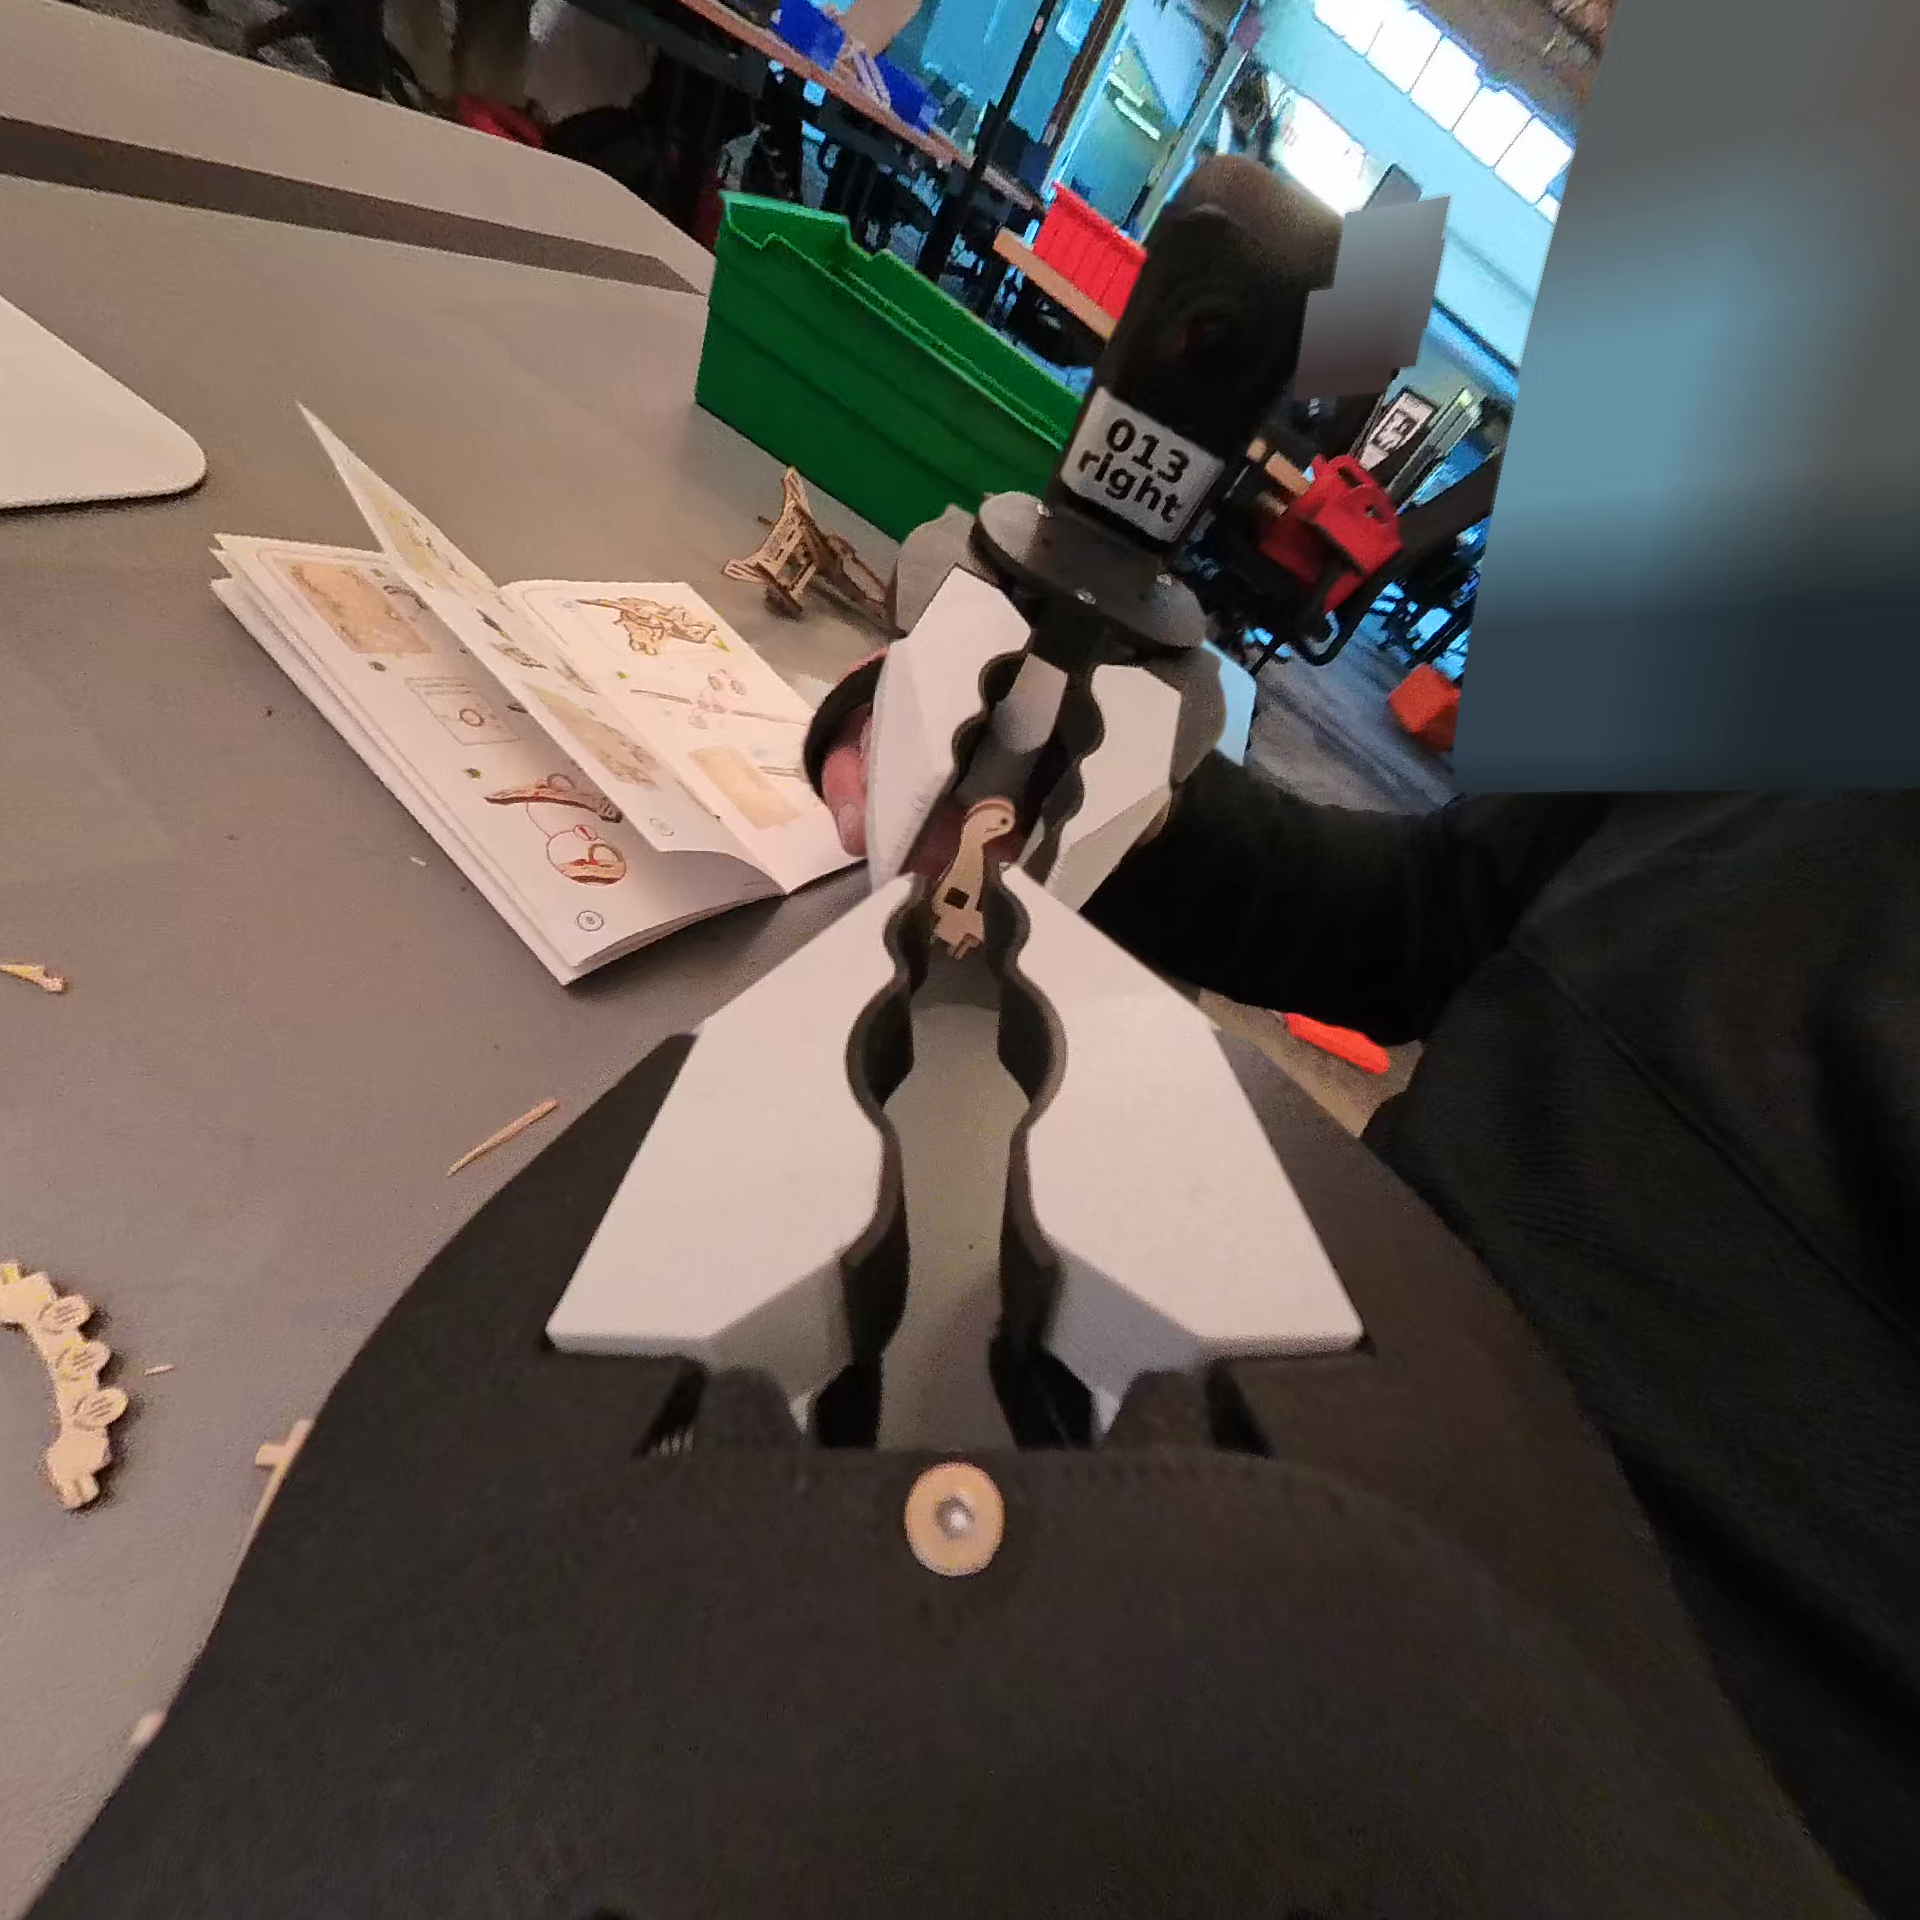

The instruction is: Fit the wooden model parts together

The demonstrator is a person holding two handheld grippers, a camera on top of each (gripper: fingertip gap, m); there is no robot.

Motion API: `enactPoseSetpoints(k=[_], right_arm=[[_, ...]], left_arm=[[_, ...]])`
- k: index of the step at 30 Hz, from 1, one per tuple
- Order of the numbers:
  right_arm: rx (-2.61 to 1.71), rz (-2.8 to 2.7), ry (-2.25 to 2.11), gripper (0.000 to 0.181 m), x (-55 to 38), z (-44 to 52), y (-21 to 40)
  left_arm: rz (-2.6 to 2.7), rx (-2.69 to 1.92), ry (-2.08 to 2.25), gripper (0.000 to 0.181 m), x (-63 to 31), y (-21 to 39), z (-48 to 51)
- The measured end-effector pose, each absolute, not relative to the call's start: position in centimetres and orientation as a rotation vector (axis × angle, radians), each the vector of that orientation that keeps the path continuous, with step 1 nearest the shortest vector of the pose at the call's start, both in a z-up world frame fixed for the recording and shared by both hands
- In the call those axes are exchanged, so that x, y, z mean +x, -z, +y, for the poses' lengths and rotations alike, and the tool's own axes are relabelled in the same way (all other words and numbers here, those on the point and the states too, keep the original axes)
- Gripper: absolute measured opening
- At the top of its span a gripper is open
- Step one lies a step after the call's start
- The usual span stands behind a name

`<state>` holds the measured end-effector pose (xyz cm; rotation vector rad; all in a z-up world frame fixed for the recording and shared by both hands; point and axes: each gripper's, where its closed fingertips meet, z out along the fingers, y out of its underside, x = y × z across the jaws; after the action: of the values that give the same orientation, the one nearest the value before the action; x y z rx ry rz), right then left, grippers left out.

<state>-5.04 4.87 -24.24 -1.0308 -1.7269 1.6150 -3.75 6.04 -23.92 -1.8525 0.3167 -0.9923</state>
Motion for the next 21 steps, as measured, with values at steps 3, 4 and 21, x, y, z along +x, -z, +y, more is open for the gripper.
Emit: enactPoseSetpoints(k=[3,4,21], right_arm=[[-1.020,-1.727,-1.599,0.019,-4.99,4.85,24.16],[-1.025,-1.727,-1.598,0.019,-4.99,4.89,24.17],[-1.056,-1.679,-1.714,0.015,-4.84,4.99,23.69]], left_arm=[[0.290,-1.817,1.058,0.007,-3.75,23.78,6.01],[0.285,-1.809,1.060,0.007,-3.80,23.80,6.04],[0.271,-1.784,1.130,0.006,-4.13,23.54,5.91]])
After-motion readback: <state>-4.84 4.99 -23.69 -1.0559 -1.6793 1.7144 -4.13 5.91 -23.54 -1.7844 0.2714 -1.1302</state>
